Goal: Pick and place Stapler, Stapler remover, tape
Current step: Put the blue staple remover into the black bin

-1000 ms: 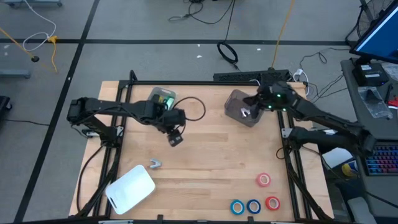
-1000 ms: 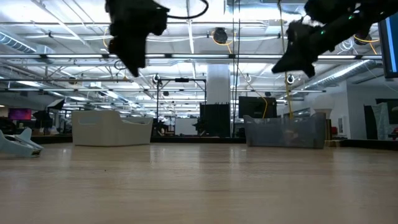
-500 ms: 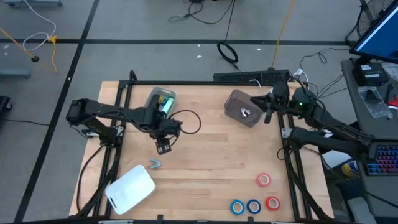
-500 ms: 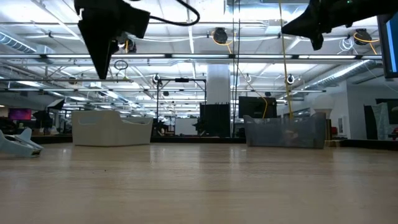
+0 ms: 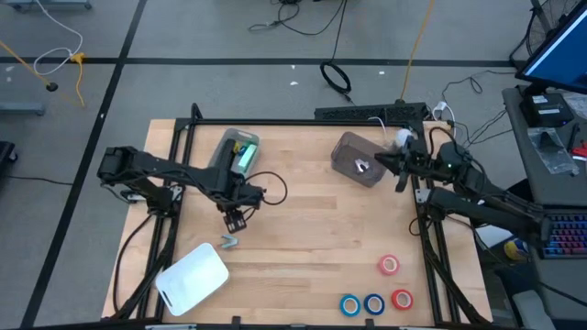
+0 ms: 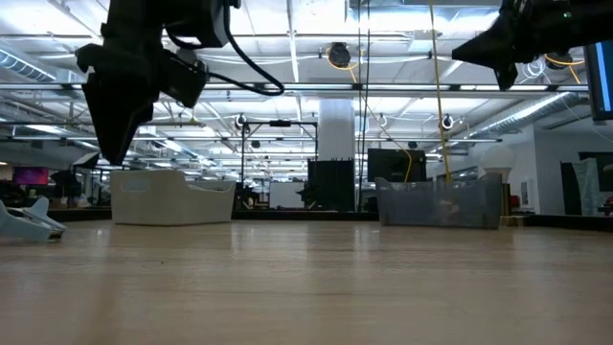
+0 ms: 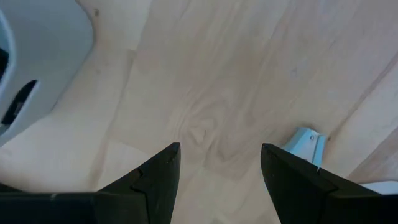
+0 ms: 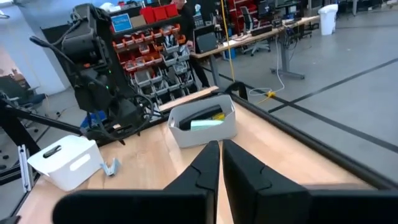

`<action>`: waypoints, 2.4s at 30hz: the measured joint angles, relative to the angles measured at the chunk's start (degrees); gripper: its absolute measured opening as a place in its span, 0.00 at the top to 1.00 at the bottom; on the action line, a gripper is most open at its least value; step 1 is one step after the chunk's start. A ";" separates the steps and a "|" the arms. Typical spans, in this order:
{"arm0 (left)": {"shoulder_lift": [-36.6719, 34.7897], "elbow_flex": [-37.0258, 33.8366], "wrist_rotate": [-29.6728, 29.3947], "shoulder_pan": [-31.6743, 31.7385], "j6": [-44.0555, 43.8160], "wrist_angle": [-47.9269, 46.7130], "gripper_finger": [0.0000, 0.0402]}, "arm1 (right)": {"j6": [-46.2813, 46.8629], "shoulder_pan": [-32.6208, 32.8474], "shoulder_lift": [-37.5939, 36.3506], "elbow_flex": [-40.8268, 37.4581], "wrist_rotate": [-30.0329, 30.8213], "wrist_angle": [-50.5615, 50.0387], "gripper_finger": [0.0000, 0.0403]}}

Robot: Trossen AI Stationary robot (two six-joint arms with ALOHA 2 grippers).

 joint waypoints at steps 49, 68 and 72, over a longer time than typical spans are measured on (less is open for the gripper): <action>8.02 -7.83 14.55 -2.52 13.95 8.72 0.44 | 9.43 -0.03 -5.40 -14.15 0.09 17.27 0.97; 9.16 -7.80 15.04 -2.51 13.88 8.54 0.72 | 9.44 -0.02 -5.40 -14.15 0.07 17.46 0.97; 9.09 -7.80 13.30 -2.13 13.84 7.24 0.74 | 9.44 -0.03 -5.40 -14.15 0.07 17.45 0.97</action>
